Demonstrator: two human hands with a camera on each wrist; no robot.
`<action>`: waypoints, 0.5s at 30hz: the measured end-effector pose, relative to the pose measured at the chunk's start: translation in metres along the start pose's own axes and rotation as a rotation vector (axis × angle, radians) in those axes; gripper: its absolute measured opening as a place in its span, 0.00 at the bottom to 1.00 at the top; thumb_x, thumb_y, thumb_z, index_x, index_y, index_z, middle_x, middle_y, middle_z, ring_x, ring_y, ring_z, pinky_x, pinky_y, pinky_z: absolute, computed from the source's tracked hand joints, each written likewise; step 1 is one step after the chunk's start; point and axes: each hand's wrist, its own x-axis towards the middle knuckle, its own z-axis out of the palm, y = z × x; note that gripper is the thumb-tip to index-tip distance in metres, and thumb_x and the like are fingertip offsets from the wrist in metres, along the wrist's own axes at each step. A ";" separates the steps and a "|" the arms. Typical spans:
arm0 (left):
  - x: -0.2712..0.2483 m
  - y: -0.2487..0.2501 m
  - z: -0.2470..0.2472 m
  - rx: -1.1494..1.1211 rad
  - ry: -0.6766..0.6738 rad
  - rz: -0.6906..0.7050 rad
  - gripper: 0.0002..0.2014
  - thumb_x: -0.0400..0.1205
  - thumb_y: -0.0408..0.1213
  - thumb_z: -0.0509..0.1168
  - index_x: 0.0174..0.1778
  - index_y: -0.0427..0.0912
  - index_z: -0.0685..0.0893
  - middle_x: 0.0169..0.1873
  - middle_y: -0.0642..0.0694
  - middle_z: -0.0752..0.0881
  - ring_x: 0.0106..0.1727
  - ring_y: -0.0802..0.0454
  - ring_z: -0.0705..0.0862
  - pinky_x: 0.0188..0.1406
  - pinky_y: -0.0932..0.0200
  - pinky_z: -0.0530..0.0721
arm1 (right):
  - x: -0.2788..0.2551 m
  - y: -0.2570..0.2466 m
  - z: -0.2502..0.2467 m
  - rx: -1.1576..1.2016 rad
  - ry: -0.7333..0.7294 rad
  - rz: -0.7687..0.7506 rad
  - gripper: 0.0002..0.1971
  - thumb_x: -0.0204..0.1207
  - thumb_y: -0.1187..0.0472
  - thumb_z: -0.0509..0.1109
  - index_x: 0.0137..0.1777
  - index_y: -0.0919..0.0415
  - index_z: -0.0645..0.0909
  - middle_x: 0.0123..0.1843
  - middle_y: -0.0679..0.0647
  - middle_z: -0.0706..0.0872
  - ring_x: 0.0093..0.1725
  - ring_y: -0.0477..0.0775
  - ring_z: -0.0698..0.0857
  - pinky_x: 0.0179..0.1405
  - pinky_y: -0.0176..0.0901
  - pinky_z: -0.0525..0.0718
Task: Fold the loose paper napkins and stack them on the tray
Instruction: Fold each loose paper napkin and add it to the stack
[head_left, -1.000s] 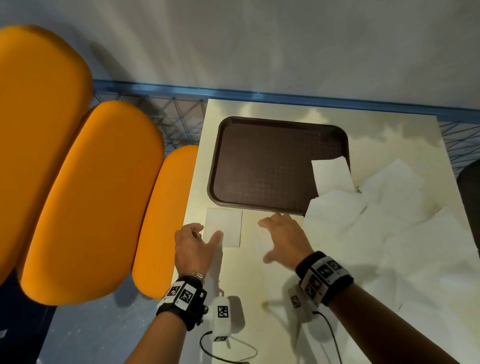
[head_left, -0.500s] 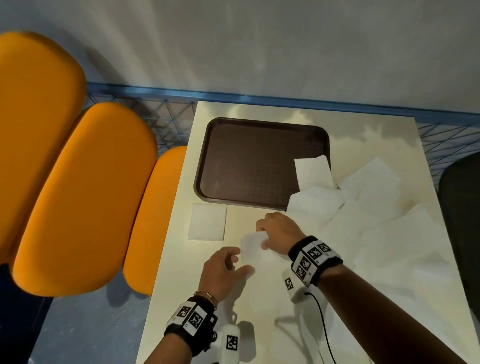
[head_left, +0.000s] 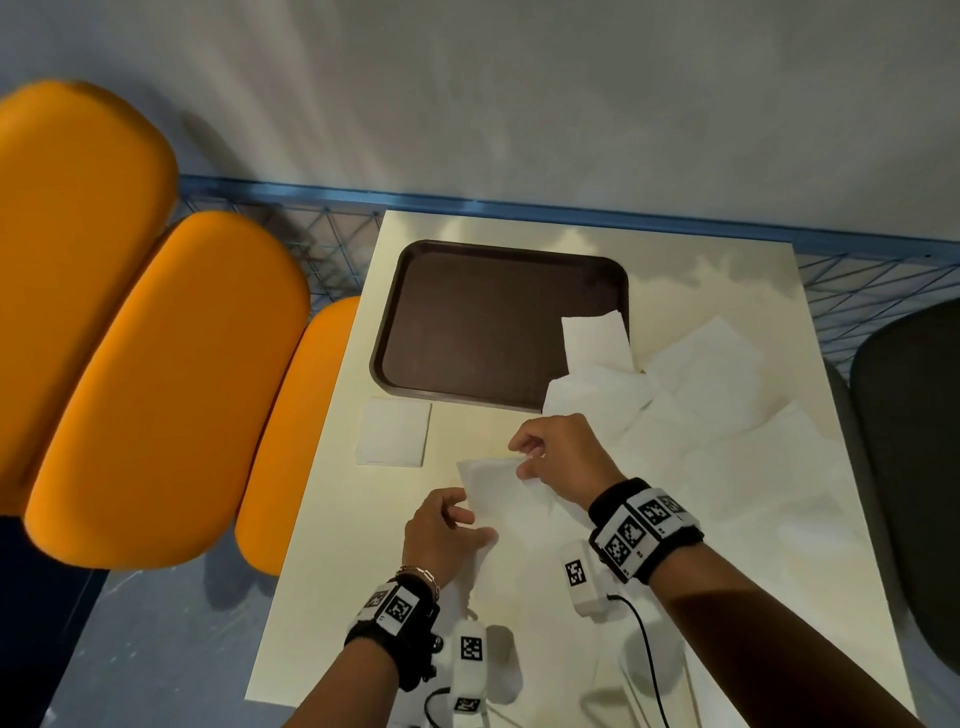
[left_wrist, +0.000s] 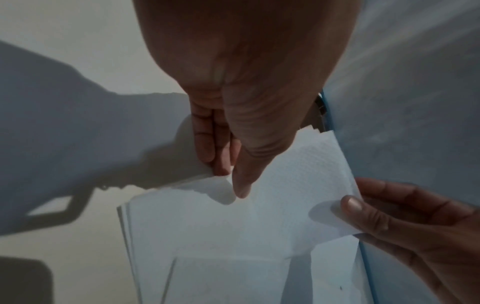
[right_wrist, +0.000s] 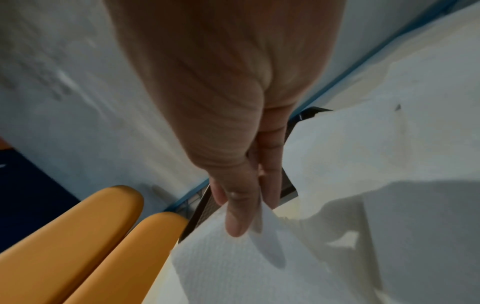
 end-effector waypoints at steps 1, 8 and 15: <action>-0.003 -0.002 0.004 0.005 0.008 -0.001 0.28 0.67 0.40 0.86 0.61 0.57 0.83 0.46 0.55 0.91 0.45 0.59 0.89 0.42 0.66 0.82 | -0.003 0.000 -0.001 -0.032 0.002 0.005 0.17 0.71 0.69 0.87 0.58 0.56 0.93 0.55 0.52 0.91 0.52 0.50 0.89 0.52 0.40 0.86; -0.022 -0.009 0.017 -0.098 0.084 -0.030 0.33 0.70 0.34 0.82 0.72 0.50 0.81 0.46 0.52 0.91 0.48 0.56 0.90 0.49 0.64 0.84 | -0.017 0.002 -0.014 -0.292 -0.019 -0.024 0.27 0.69 0.70 0.87 0.68 0.60 0.87 0.65 0.57 0.87 0.57 0.57 0.90 0.56 0.47 0.88; -0.054 0.000 -0.001 -0.058 0.125 0.086 0.47 0.68 0.37 0.87 0.81 0.57 0.71 0.69 0.53 0.81 0.49 0.55 0.90 0.42 0.67 0.82 | -0.045 -0.016 -0.032 -0.273 -0.078 -0.157 0.24 0.73 0.69 0.86 0.69 0.58 0.88 0.61 0.55 0.90 0.54 0.54 0.91 0.51 0.42 0.88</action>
